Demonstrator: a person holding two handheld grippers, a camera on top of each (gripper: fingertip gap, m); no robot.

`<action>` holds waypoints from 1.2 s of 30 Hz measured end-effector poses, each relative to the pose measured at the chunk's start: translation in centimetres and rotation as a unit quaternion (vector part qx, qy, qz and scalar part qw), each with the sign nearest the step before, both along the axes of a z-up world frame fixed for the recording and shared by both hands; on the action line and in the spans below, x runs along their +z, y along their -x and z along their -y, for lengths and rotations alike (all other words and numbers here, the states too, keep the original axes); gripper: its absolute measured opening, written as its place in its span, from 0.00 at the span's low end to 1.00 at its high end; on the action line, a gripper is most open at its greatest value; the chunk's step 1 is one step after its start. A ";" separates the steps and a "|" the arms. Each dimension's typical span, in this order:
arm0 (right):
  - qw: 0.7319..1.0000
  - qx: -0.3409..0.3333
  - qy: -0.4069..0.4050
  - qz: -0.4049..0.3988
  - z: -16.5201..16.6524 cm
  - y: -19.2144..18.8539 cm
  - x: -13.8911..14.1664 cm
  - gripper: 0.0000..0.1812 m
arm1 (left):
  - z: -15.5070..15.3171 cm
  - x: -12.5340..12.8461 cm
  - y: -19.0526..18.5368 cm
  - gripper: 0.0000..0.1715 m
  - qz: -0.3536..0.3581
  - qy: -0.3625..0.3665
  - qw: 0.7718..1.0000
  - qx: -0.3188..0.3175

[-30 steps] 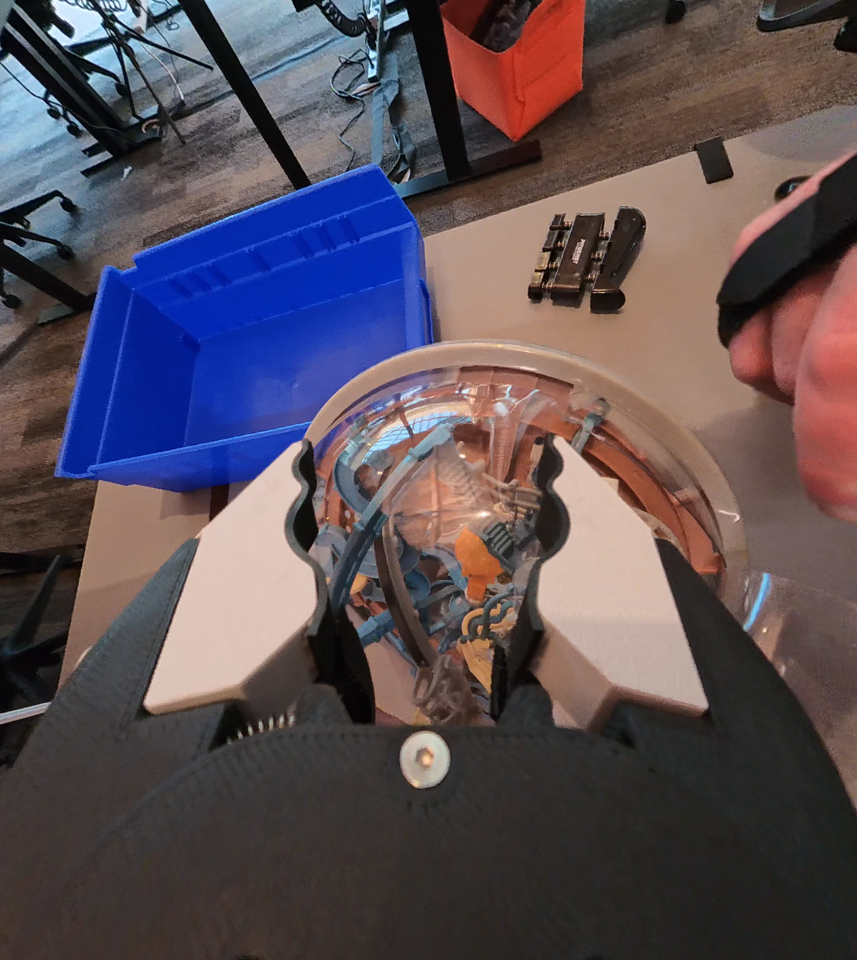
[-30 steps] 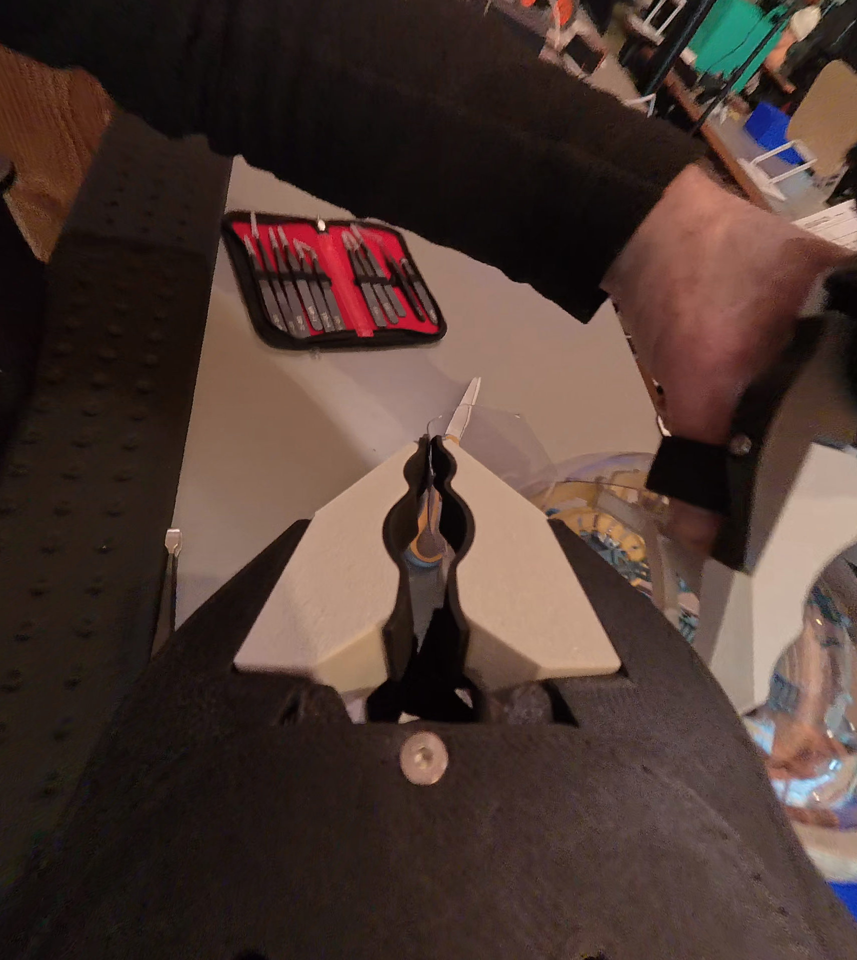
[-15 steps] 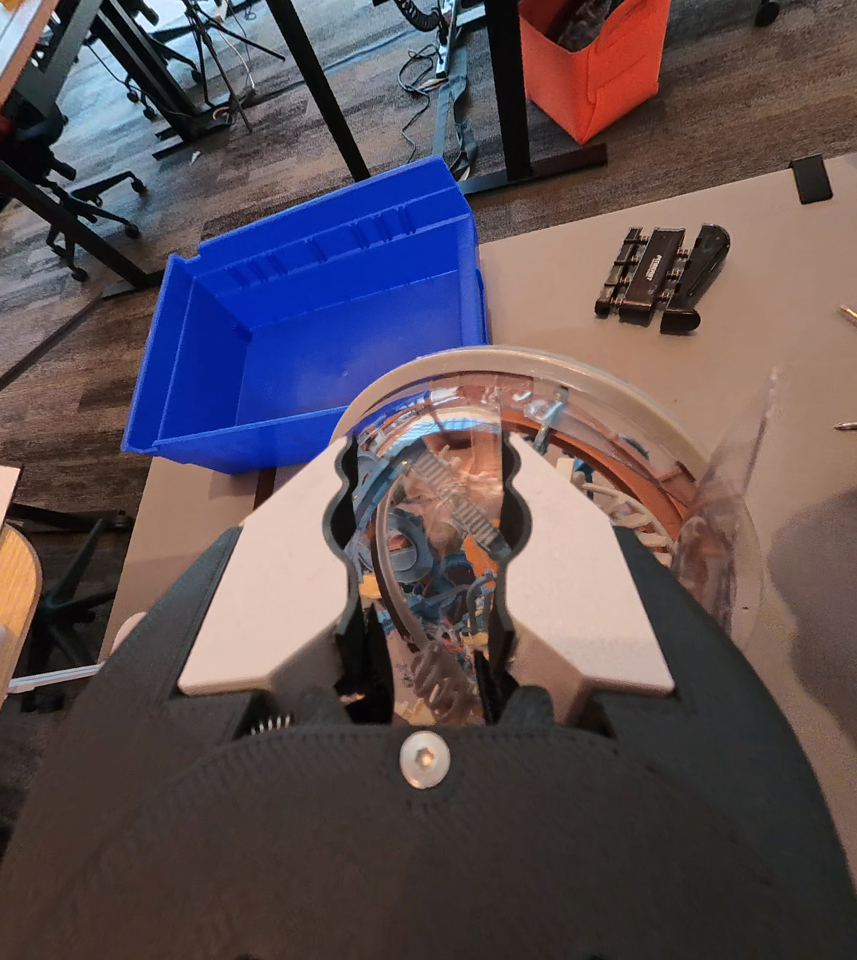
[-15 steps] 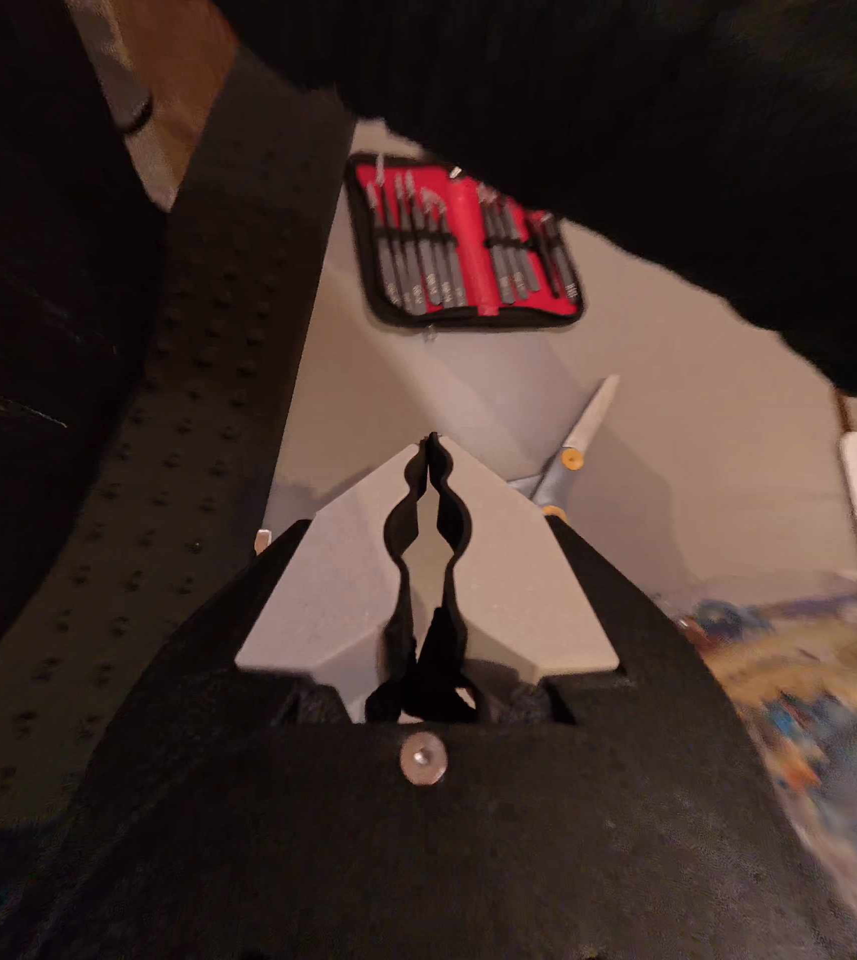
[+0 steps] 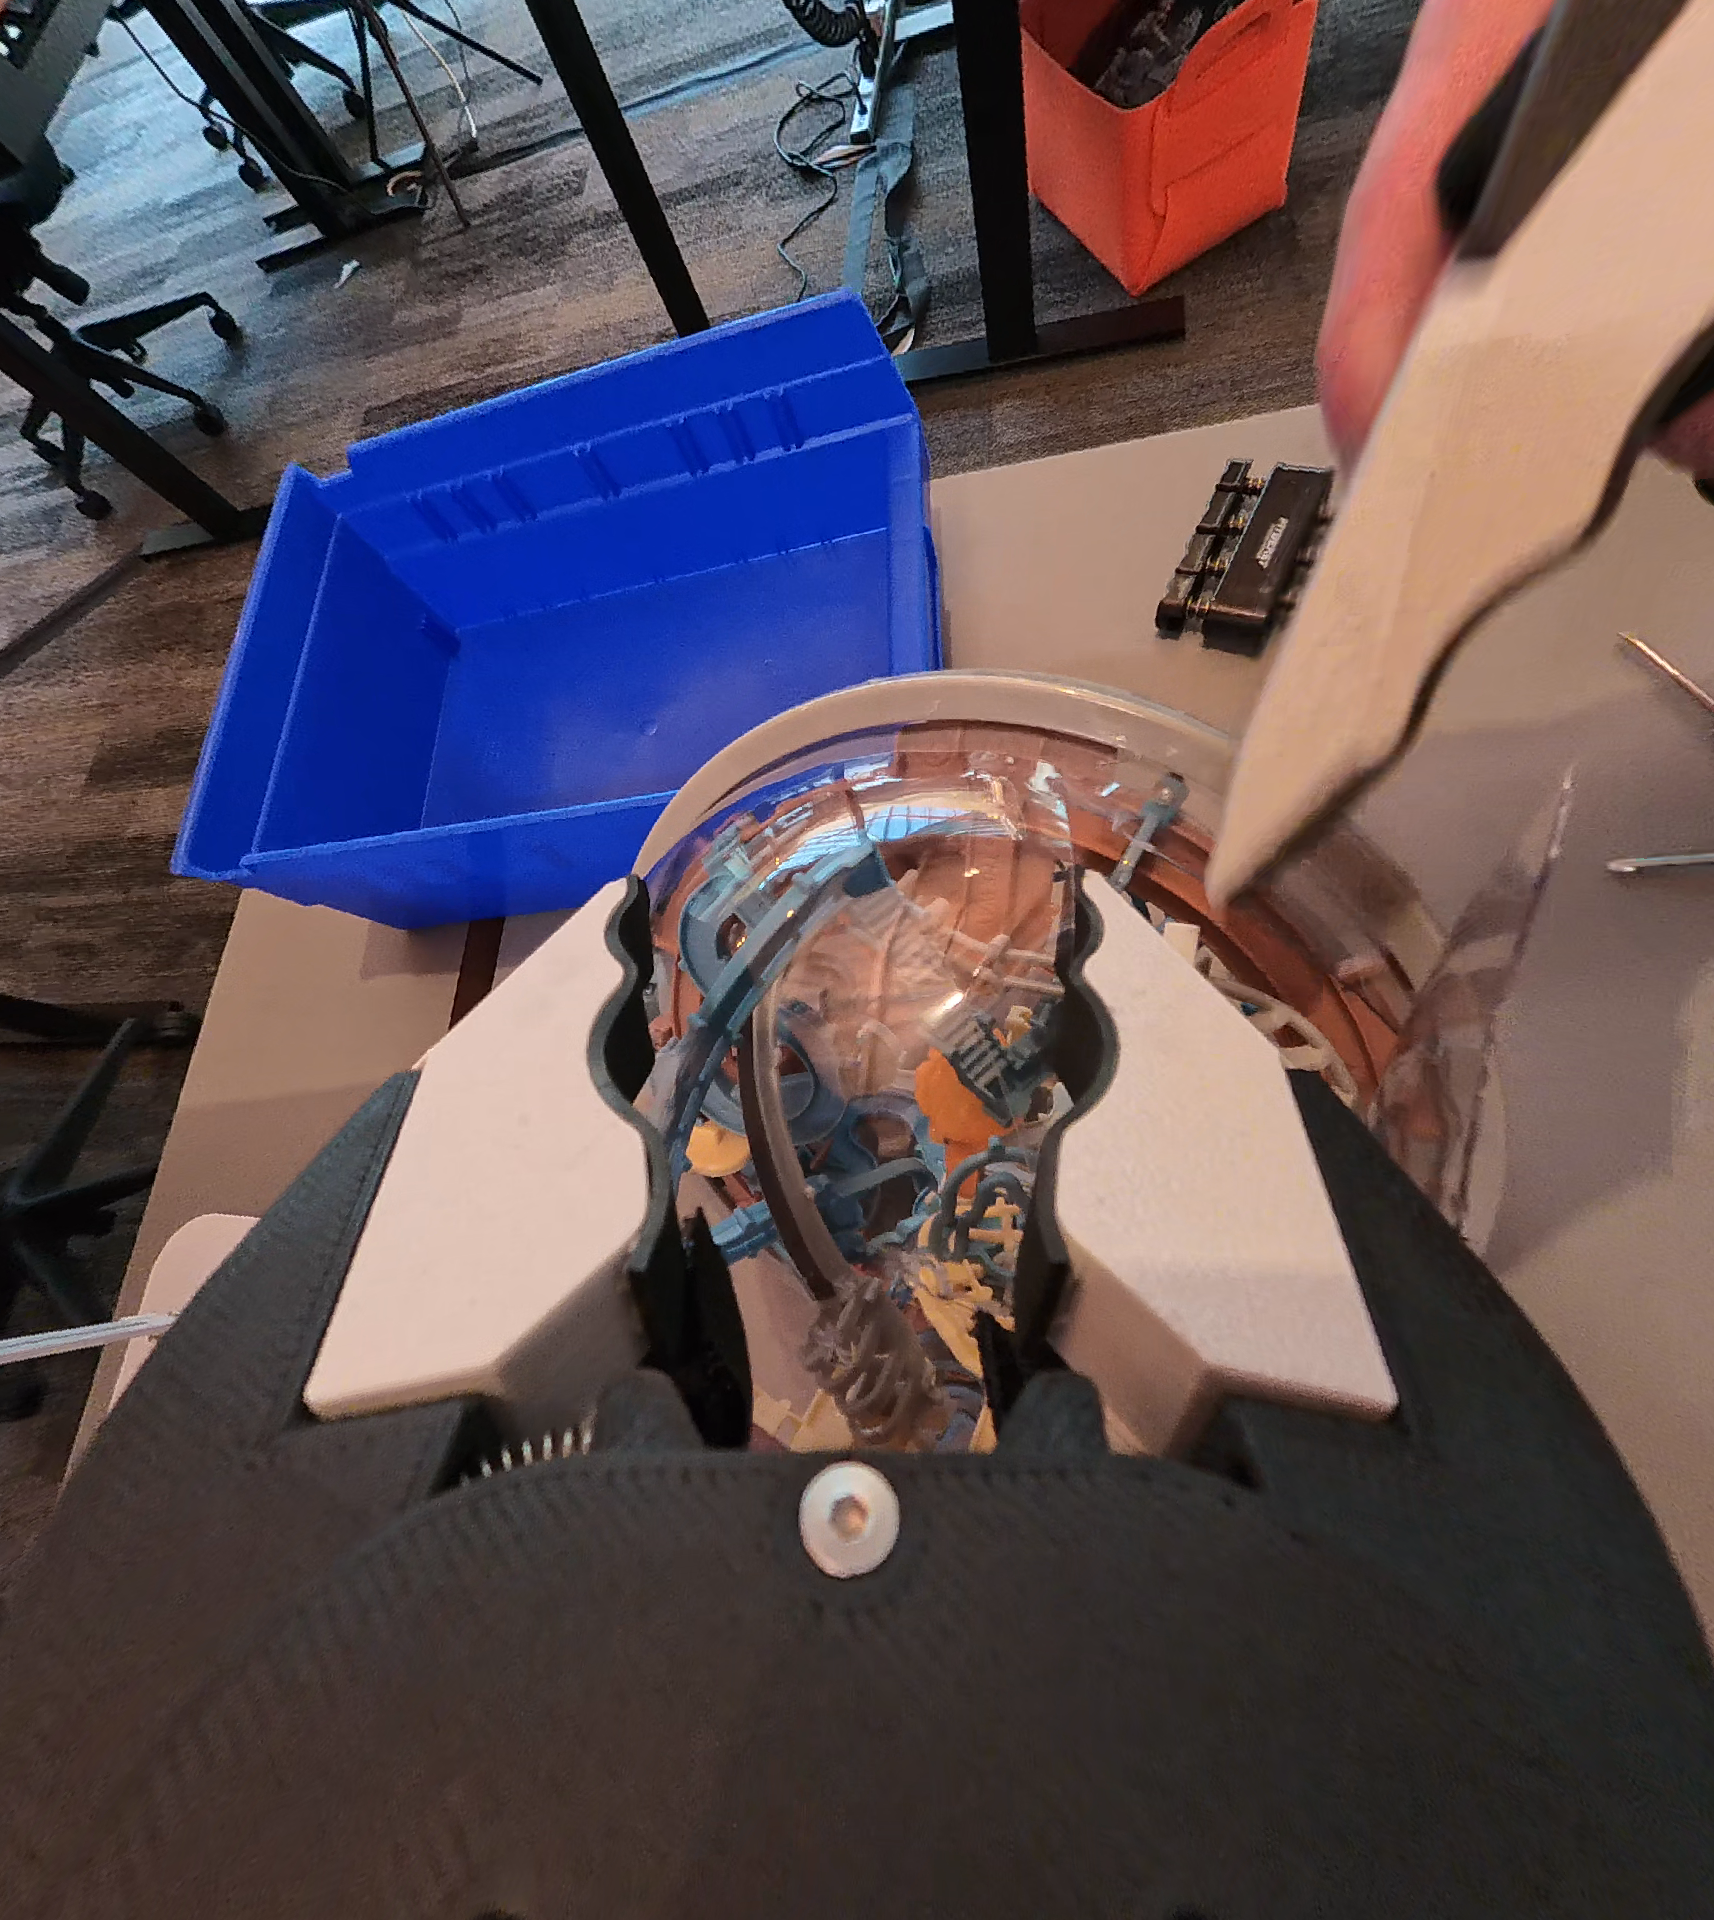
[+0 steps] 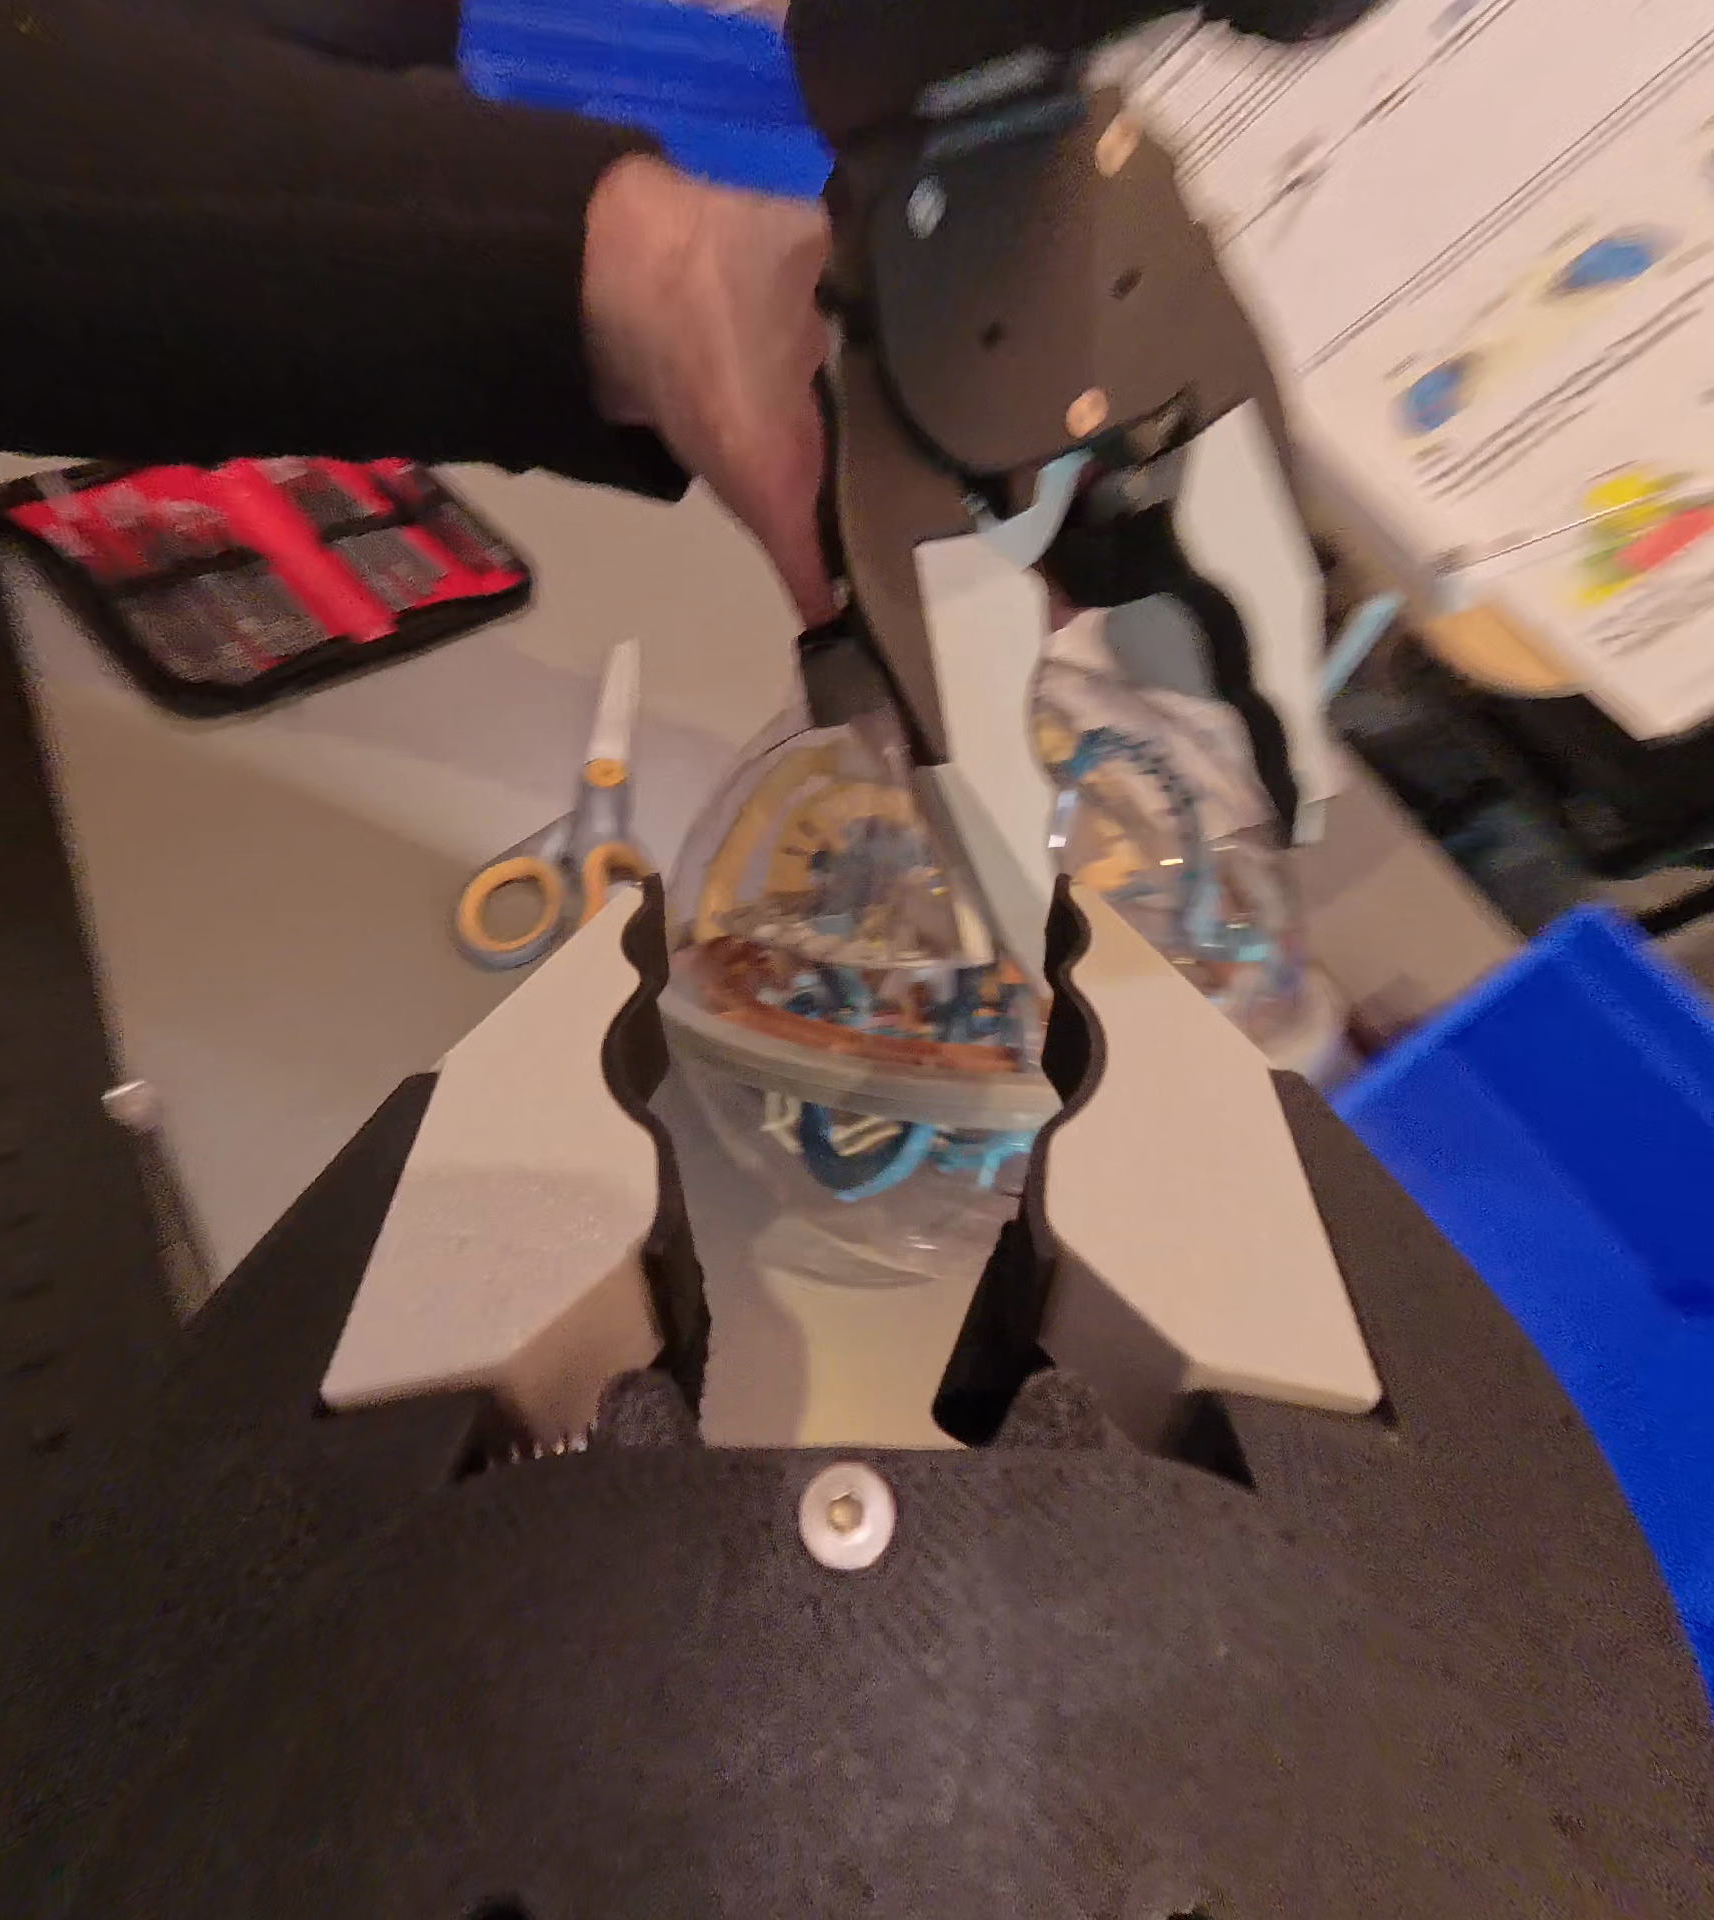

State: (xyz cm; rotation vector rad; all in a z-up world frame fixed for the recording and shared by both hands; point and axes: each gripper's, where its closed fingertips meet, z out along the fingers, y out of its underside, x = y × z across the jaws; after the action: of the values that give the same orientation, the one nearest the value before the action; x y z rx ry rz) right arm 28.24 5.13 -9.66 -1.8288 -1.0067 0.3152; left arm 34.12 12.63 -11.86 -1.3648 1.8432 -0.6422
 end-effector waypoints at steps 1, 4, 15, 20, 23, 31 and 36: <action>0.999 0.025 0.036 -0.002 0.1 0.7 -0.9 0.37 | 0.0 0.0 -0.1 0.44 0.001 -0.001 1.000 0.002; 0.995 0.065 0.076 0.007 -0.1 2.4 -2.4 0.24 | -0.2 0.0 -0.2 0.43 0.003 -0.006 1.000 0.005; 0.996 0.060 0.025 0.066 -0.8 3.3 -3.2 0.00 | -0.5 -0.4 0.0 0.49 0.016 -0.010 1.000 0.024; 0.996 0.032 -0.019 0.084 -0.5 3.4 -2.4 0.00 | -0.4 0.1 0.3 0.44 0.033 0.009 0.999 0.037; 0.995 0.032 -0.045 0.085 0.2 3.9 -2.2 0.00 | 0.0 0.0 0.5 0.45 0.032 0.005 0.999 0.041; 0.989 0.122 -0.009 0.082 1.2 5.5 -2.7 0.00 | 0.0 -0.2 0.9 0.46 0.035 0.003 0.998 0.048; 0.983 0.141 -0.001 0.116 1.2 6.8 -3.3 0.00 | -0.3 -0.6 0.8 0.48 0.035 0.023 0.998 0.047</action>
State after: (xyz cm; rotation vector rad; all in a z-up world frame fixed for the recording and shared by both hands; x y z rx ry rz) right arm 21.44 3.94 -12.96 -1.7488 -1.4339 0.2732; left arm 33.29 12.93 -12.47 -1.4323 1.7077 -0.6794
